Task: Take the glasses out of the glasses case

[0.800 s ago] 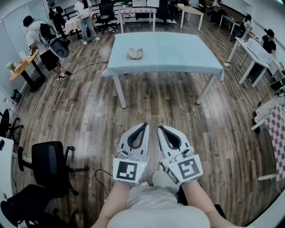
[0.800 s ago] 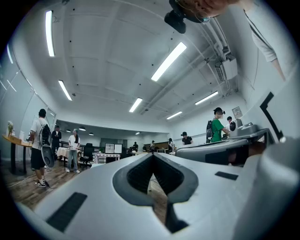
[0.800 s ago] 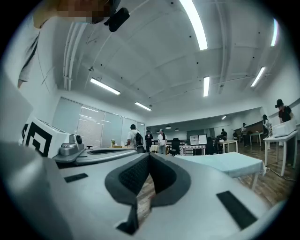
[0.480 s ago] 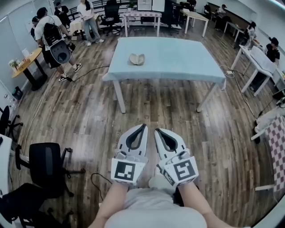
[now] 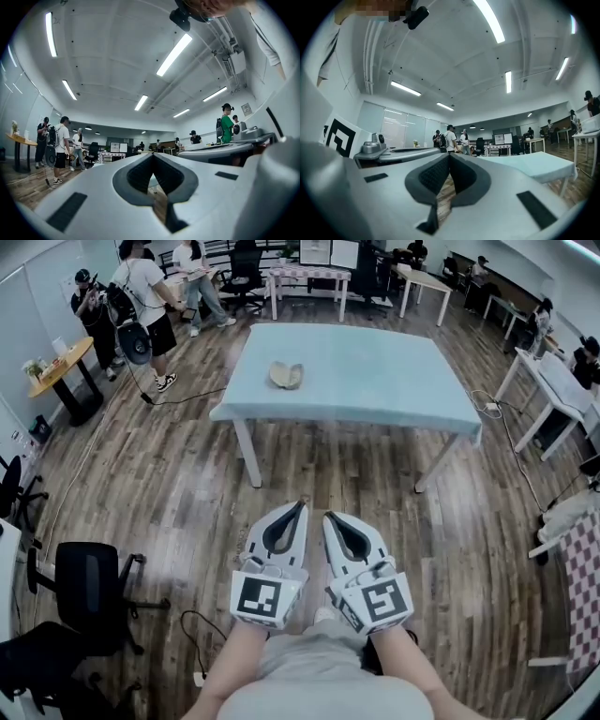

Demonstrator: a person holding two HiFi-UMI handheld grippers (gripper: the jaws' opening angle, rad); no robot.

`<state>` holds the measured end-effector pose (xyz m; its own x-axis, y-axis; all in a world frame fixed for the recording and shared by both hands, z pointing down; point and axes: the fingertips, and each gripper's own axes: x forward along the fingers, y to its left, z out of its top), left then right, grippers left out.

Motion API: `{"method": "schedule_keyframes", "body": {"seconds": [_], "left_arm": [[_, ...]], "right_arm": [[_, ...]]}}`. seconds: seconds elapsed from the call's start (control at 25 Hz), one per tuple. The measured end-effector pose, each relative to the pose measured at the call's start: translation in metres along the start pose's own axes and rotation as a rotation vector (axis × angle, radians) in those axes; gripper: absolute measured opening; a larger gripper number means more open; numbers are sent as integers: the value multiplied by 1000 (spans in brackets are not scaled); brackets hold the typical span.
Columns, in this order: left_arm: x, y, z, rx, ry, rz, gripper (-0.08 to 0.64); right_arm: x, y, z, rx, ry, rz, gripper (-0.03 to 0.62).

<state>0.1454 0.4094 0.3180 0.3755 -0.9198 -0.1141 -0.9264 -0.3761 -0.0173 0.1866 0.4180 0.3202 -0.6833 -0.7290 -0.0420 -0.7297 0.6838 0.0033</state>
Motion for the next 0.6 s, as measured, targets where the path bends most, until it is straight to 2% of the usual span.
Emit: {"method": "schedule_keyframes", "body": {"seconds": [0.4, 0.6], "left_arm": [[46, -7, -8, 20, -5, 50, 6], [56, -6, -18, 25, 0, 77, 6]], "right_arm": [[16, -50, -3, 26, -12, 57, 8], [22, -59, -10, 22, 0, 87, 8]]}}
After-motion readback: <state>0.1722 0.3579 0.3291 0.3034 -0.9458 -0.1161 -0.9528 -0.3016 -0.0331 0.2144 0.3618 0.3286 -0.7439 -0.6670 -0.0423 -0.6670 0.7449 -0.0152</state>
